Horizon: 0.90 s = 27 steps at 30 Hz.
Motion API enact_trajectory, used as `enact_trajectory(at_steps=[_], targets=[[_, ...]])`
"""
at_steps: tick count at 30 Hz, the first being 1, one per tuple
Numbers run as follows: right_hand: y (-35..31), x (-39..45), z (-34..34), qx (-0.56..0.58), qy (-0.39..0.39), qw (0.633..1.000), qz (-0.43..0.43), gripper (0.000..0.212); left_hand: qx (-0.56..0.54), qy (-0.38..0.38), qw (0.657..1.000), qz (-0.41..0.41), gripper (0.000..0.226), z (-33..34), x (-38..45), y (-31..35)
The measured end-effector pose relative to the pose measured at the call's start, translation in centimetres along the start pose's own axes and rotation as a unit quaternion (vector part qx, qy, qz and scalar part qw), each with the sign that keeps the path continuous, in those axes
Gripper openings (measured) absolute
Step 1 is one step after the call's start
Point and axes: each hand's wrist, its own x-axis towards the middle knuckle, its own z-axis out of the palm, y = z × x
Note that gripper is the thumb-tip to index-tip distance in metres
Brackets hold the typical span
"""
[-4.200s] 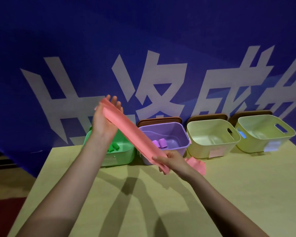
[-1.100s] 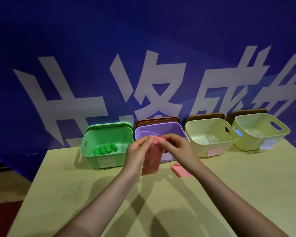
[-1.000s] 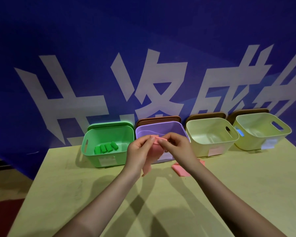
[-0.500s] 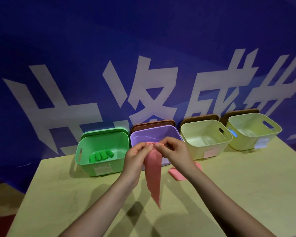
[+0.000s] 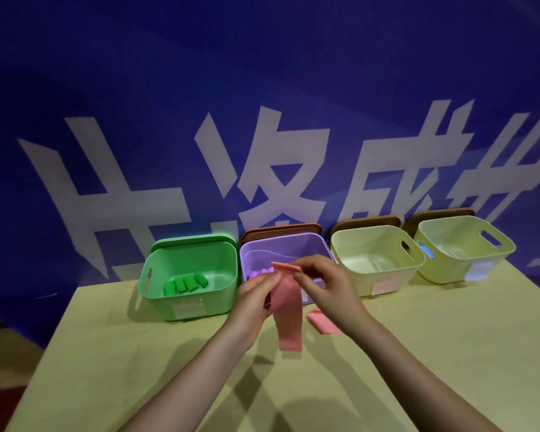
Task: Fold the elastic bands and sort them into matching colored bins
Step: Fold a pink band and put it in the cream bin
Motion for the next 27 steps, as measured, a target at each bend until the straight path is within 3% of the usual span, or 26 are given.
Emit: enact_trajectory(at_steps=[3,7,10,13,16,19,21,23,27], targets=[[0.3,0.1,0.1,-0.066,-0.032,0.992,-0.099,0.025,-0.058,-0.033,0.998,-0.006,0.025,-0.4,-0.3,0.7],[0.5,0.6,-0.3,-0.108,-0.05,0.983,-0.139,0.023,-0.106,-0.035,0.993,-0.04,0.025,-1.2,-0.1,0.9],[0.5,0.5,-0.6,-0.122,-0.062,0.98,-0.146,0.025,-0.077,-0.063,0.995,-0.013,0.024,-1.2,0.0,0.9],[0.6,0.1,-0.9,-0.063,-0.072,0.991,-0.097,0.032,-0.044,-0.064,0.997,0.022,0.017,-0.8,0.0,0.4],[0.4,-0.7,-0.6,0.052,-0.032,0.997,0.042,0.03,0.014,-0.015,0.999,0.05,0.012,-0.5,0.3,-0.3],[0.5,-1.1,0.4,0.12,-0.013,0.982,0.147,0.018,0.069,-0.005,0.993,0.095,0.012,0.0,-0.1,-0.5],[0.6,-1.2,1.1,0.111,-0.005,0.982,0.154,0.003,0.1,-0.006,0.988,0.119,0.012,0.3,-0.5,-0.4],[0.7,-1.2,1.6,0.095,0.016,0.984,0.149,0.017,0.132,0.003,0.981,0.141,0.01,0.2,-0.6,-0.4],[0.3,-0.8,2.3,0.123,0.003,0.983,0.133,0.02,0.214,0.047,0.951,0.22,0.017,-0.3,-0.4,-0.9]])
